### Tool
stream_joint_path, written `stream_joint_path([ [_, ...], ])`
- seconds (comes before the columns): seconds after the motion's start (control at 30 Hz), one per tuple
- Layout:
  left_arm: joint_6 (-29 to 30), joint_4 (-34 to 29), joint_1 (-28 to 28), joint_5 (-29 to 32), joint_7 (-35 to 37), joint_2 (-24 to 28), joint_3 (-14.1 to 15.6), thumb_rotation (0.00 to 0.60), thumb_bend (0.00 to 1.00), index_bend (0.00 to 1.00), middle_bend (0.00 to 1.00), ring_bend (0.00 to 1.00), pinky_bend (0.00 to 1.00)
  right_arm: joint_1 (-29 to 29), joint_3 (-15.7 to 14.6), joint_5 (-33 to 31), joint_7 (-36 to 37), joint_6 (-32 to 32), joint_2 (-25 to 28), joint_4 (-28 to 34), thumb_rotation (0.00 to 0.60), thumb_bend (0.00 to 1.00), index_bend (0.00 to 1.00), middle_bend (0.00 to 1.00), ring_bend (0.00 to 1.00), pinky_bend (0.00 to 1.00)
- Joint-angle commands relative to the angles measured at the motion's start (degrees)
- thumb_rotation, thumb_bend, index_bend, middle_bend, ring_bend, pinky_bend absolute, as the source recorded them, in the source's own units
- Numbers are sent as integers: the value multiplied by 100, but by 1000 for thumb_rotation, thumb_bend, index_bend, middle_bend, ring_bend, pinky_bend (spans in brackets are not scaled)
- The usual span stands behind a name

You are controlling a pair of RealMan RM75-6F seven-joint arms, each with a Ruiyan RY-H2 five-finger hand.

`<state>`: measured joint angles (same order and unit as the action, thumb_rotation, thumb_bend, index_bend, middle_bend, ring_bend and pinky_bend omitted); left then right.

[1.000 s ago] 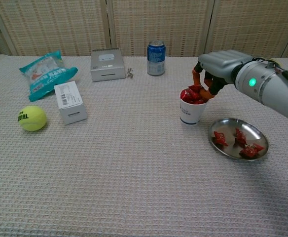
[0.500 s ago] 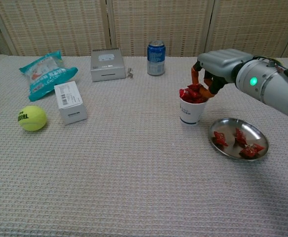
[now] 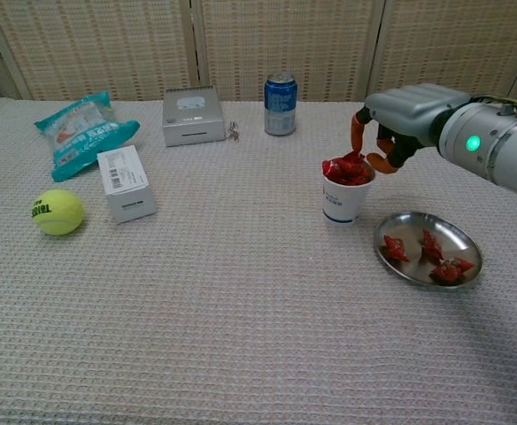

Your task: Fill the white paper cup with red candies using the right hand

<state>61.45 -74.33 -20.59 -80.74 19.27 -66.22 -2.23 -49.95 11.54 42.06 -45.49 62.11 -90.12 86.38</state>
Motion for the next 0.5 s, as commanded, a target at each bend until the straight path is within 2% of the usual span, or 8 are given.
stream_joint_path([
  [0.03,0,-3,1,3,-8,-2,0,600,682,0,218,195,332,10,-9,13,10,17,24,31,600,463,390,837,839,1000],
  [0.17,6,-3,5,13,-11,0,-5,600,681,0,218,196,333,53,-29,92,55,91,99,118,600,462,354,837,836,1000],
  [0.37,28,-8,11,-4,7,9,-4,600,681,0,218,196,333,255,-33,442,377,356,333,406,600,445,222,837,817,1000],
  [0.47,62,-26,19,-36,6,15,4,600,681,0,218,196,333,502,-116,921,731,656,539,670,600,401,177,785,778,1000],
  [0.5,85,-37,28,-46,12,23,5,600,672,0,218,196,332,615,-188,1137,846,806,608,751,600,382,169,729,740,1000],
])
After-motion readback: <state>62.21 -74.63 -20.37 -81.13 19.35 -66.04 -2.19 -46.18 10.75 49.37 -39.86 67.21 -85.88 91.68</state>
